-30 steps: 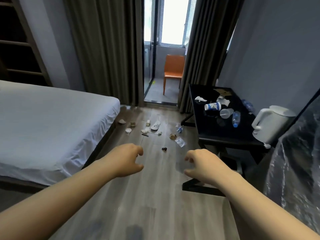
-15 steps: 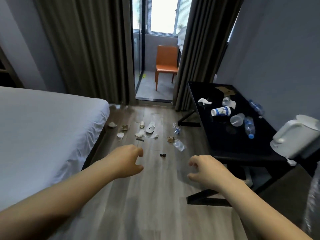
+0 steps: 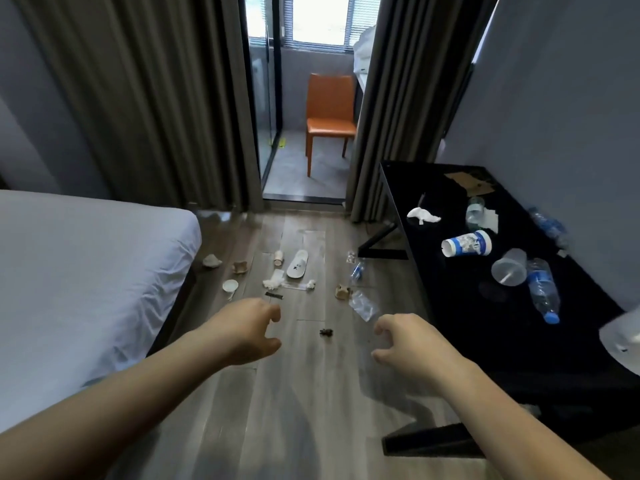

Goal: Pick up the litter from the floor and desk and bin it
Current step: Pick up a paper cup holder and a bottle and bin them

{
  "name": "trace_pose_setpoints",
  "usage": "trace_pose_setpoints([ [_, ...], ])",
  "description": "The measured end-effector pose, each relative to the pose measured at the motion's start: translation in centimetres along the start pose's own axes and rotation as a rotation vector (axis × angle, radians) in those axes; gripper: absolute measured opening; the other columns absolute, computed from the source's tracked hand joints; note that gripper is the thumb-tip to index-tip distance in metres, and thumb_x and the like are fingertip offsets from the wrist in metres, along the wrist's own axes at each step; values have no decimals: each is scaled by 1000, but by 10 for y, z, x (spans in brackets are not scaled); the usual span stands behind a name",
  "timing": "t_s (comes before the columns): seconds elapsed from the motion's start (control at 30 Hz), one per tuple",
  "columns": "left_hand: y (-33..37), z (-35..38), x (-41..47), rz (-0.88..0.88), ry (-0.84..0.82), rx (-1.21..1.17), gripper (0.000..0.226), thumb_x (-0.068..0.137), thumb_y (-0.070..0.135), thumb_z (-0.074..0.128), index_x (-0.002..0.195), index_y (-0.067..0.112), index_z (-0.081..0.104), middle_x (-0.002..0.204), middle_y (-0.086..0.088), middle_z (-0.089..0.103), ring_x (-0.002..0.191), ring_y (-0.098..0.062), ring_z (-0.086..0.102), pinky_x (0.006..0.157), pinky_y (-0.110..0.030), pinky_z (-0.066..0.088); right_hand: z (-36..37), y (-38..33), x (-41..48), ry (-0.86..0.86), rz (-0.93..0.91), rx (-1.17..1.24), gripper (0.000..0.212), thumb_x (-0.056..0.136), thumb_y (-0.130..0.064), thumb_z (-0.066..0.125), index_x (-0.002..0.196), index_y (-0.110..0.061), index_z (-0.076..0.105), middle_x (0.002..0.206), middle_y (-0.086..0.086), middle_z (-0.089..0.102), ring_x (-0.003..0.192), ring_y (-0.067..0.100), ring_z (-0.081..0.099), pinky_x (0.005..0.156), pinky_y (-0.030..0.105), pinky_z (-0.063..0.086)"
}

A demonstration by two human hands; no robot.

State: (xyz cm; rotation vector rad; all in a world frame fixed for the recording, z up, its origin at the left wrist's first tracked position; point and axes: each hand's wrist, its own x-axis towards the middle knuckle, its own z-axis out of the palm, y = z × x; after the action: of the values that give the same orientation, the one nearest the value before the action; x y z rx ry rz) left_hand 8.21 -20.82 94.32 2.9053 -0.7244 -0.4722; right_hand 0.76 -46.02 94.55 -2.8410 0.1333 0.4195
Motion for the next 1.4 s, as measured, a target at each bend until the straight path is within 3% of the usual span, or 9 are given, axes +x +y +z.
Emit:
trace_pose_setpoints([
  [0.27,-16,-19,108,5,-20,-32,42,85,43,61,122,26,55,117,6,60,106,-14,56,86,-27,47,-29,24,112,-56,28,-1,43,83,-36,66,124,-22,59,120,0,61,109,16,57,86,26,45],
  [0.5,-57,-36,209,33,-47,-20,44,85,44,61,123,23,55,117,4,62,107,-15,57,87,-30,49,-32,27,212,-89,68,20,42,83,-36,66,122,-23,60,121,-2,60,111,15,56,84,24,42],
  [0.73,-108,-57,320,110,-69,-3,43,84,41,60,124,24,56,121,4,60,110,-18,56,88,-29,47,-38,15,314,-85,177,69,39,79,-35,69,115,-23,62,111,-4,63,98,13,59,72,22,41],
  [0.93,-141,-70,404,204,-136,58,40,85,39,58,121,21,57,117,1,62,110,-19,56,88,-32,48,-42,13,386,-103,267,94,38,79,-35,68,114,-23,62,112,-2,63,102,15,60,77,25,45],
  [1.4,-126,-46,545,214,-253,71,36,85,38,58,114,17,59,114,-1,62,106,-21,57,81,-30,48,-34,86,504,-200,340,136,35,80,-30,67,114,-20,63,114,0,65,107,18,60,82,27,47],
])
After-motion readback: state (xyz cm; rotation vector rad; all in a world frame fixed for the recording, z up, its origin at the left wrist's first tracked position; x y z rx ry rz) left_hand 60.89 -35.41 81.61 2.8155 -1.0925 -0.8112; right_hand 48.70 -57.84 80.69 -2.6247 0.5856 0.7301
